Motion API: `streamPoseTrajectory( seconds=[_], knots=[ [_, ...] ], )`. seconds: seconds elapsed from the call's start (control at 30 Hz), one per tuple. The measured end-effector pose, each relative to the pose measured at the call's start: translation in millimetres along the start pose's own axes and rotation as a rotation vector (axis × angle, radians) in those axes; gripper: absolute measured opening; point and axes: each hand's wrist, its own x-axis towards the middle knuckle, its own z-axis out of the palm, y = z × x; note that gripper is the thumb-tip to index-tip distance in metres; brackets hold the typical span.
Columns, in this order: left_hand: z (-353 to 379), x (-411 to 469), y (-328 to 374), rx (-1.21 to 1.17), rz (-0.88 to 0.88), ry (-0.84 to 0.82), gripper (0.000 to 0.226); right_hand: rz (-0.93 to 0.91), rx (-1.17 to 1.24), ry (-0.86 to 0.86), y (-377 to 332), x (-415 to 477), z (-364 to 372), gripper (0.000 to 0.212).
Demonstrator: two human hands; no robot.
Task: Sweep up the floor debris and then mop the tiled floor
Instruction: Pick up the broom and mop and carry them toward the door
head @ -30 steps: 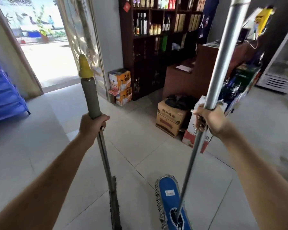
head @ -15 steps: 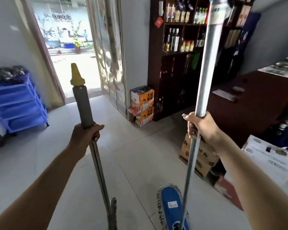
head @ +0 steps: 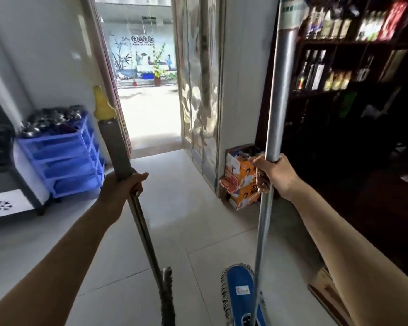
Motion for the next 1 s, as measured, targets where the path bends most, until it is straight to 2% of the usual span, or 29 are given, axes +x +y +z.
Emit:
streamPoseTrajectory(
  seconds=[0.13,0.23,0.37,0.57,0.73,1.0],
  knots=[
    [-7,83,-14,0.032,0.003,0.071,0.037,0.023,0.037,-0.026,11,101,32,0.038],
    [-15,149,-20,0.061,-0.018,0.128,0.042,0.031,0.073,-0.100,12,178,67,0.040],
    [-25,223,-21,0.051,-0.015,0.207,0.031,0.021,0.095,-0.172,6,268,110,0.045],
    [-50,350,-59,0.114,-0.035,0.239,0.032,0.010,0.127,-0.203,7,423,179,0.044],
    [-82,481,-106,0.045,-0.115,0.252,0.031,0.016,0.099,-0.256,19,554,259,0.042],
    [-118,657,-134,0.068,-0.121,0.303,0.034,-0.004,0.084,-0.308,6,714,345,0.041]
  ],
)
